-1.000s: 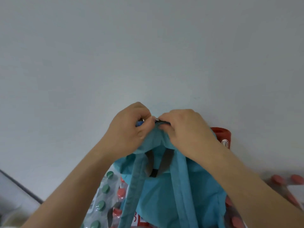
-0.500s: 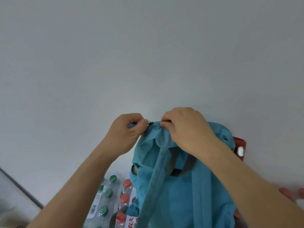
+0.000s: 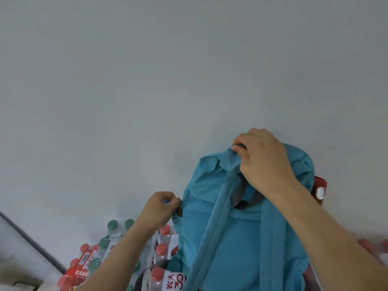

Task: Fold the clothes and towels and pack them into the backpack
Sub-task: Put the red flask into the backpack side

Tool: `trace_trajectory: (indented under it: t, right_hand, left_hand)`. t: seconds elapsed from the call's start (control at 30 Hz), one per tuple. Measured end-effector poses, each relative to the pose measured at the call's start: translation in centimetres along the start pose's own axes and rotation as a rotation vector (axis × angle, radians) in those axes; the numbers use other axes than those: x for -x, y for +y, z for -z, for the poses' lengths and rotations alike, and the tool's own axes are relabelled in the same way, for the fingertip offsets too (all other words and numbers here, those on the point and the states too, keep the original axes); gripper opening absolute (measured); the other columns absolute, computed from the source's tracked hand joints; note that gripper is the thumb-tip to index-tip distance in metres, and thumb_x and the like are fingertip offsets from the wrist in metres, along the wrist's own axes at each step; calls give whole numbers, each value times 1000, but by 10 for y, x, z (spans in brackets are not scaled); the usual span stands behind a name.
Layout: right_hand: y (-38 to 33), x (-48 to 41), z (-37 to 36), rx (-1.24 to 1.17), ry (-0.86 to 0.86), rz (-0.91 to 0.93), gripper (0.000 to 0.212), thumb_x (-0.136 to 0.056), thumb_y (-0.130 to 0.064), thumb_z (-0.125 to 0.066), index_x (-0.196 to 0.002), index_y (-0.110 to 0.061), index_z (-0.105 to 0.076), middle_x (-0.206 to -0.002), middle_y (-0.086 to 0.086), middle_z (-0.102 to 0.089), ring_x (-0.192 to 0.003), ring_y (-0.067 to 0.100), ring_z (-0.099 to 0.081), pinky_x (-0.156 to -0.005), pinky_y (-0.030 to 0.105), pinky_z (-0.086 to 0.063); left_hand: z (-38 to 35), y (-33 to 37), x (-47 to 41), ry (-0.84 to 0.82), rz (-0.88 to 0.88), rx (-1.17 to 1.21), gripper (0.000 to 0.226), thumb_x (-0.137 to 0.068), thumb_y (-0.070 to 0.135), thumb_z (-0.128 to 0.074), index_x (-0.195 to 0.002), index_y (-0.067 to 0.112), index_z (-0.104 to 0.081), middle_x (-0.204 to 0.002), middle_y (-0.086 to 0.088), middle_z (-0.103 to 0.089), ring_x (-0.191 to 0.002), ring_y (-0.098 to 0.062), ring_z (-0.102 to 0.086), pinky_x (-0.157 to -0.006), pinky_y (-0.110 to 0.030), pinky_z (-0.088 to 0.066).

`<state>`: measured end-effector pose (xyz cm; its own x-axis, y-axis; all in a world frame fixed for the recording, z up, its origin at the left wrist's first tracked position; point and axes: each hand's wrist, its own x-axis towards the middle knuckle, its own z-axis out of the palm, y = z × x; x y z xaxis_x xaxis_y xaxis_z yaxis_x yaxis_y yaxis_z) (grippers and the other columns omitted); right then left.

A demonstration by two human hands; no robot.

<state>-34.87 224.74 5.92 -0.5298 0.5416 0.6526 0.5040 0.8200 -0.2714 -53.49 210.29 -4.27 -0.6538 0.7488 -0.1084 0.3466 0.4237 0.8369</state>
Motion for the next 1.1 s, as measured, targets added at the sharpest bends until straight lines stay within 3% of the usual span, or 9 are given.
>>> trace_trajectory:
  t: [0.1, 0.2, 0.37, 0.47, 0.53, 0.67, 0.77, 0.93, 1.1]
  right_hand:
    - [-2, 3, -8, -48, 67, -25, 6, -88, -13, -63, -87, -11, -68, -82, 2, -59, -81, 19, -48, -70, 20, -27]
    - [1, 4, 4, -71, 53, -35, 21, -89, -23, -62, -109, -16, -65, -106, 3, -58, -100, 21, -48, -83, 25, -38]
    - [19, 21, 33, 339, -287, -129, 75, -81, -64, -54, -145, -44, -21, -151, -1, -25, -134, 27, -21, -100, 45, -35]
    - [26, 46, 18, 352, -312, -84, 57, -76, -39, -73, -129, -39, -52, -135, 2, -53, -121, 29, -47, -89, 46, -41]
    - [28, 72, -2, 357, -297, -56, 45, -72, -28, -77, -115, -29, -65, -117, 5, -66, -108, 28, -60, -83, 43, -45]
    - [30, 119, -31, 372, -396, -29, 52, -89, -43, -35, -130, -19, -58, -136, 7, -56, -130, 23, -48, -99, 43, -29]
    - [20, 138, -32, 412, -382, -85, 61, -89, -50, -31, -137, -18, -51, -145, 8, -45, -139, 23, -36, -109, 51, -21]
    - [8, 179, -38, 375, -416, -171, 83, -72, -71, -52, -141, -27, -42, -151, 15, -34, -137, 38, -34, -106, 55, -23]
    - [21, 185, -49, 348, -510, -171, 113, -49, -67, -77, -145, -29, -33, -151, 13, -36, -133, 35, -42, -106, 46, -23]
  left_hand:
    - [-3, -1, -6, 67, 16, -158, 31, -86, 23, -56, -57, 13, -60, -58, 2, -60, -54, -13, -49, -54, -23, -39]
    - [0, 9, -9, 205, -59, -298, 8, -85, 28, -60, -79, 23, -61, -87, 3, -63, -79, -11, -60, -61, -23, -40]
    - [-3, 63, 22, 289, -760, -178, 50, -87, 34, -62, -133, 40, -43, -140, 11, -42, -129, -4, -38, -106, -22, -32]
    - [-32, 66, 28, 152, -1005, -600, 65, -81, 44, -56, -141, 43, -32, -155, 2, -26, -141, -19, -27, -112, -40, -29]
    - [-45, 48, 21, 115, -966, -894, 61, -81, 43, -48, -140, 43, -34, -155, 1, -27, -139, -22, -33, -110, -48, -29]
    - [-54, 19, 10, 3, -878, -1052, 51, -88, 41, -39, -138, 37, -42, -152, 2, -34, -135, -21, -41, -109, -50, -29]
    - [-59, 25, 12, -70, -779, -1061, 53, -84, 43, -36, -136, 37, -47, -152, 3, -35, -135, -21, -41, -108, -52, -32]
    - [-51, 19, 26, -178, -738, -754, 63, -81, 68, -10, -143, 56, -9, -154, 22, 10, -144, -4, 12, -119, -39, 3]
    - [-61, -26, 56, -178, -882, -1060, 89, -69, 74, -55, -146, 46, -21, -158, -1, -16, -144, -27, -21, -111, -53, -20]
